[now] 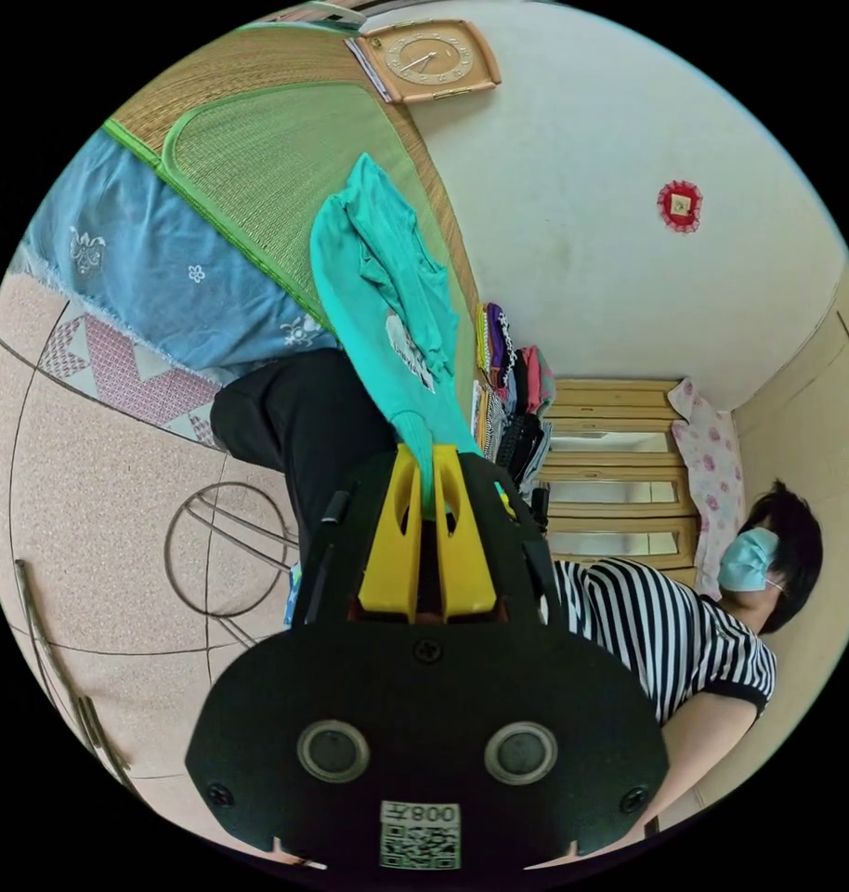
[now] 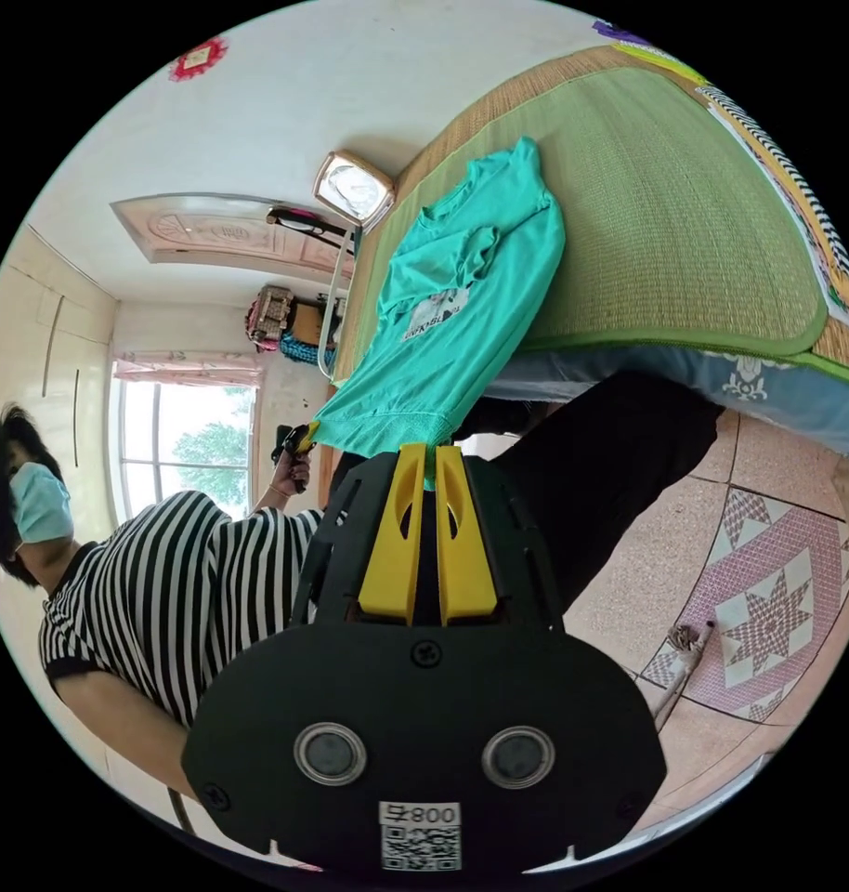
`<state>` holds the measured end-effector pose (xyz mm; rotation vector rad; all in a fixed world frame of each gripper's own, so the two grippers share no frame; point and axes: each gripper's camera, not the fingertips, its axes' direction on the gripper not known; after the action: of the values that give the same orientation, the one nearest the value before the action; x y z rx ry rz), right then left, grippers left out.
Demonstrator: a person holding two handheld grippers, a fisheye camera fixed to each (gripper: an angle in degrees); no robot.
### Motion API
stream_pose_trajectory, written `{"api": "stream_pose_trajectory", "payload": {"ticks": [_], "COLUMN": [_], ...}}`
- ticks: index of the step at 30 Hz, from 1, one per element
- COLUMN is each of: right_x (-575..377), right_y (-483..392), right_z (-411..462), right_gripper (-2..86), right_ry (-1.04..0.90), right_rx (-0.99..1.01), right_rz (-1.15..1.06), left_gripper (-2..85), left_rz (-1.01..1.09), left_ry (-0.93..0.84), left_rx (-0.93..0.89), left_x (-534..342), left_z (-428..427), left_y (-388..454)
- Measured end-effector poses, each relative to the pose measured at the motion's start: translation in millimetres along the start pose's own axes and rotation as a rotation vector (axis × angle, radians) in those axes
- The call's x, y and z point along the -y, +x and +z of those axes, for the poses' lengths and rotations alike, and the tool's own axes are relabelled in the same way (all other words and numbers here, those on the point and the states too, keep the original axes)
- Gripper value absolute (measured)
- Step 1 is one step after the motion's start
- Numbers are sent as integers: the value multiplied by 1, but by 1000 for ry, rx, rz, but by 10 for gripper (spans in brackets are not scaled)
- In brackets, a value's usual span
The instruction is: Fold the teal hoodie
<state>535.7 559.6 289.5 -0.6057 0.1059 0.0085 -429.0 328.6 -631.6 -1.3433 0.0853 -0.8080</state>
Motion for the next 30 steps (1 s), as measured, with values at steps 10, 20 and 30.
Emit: {"api": "stream_pose_trajectory", "payload": {"ticks": [10, 20, 30], "right_x": [62, 229, 398], "right_y": [-30, -57, -47], "right_z": [-30, -59, -52], "right_gripper": [16, 16, 16], "right_ry": [95, 173, 131], "right_rx": [22, -30, -85], "right_rz": [-85, -161, -141], "left_gripper": [24, 24, 24], "left_rz": [78, 177, 110], "left_ry": [68, 84, 74], "left_rx": [-68, -25, 31], "left_x": [81, 260, 425], "left_z": [-2, 27, 74], "left_y": [41, 99, 96]}}
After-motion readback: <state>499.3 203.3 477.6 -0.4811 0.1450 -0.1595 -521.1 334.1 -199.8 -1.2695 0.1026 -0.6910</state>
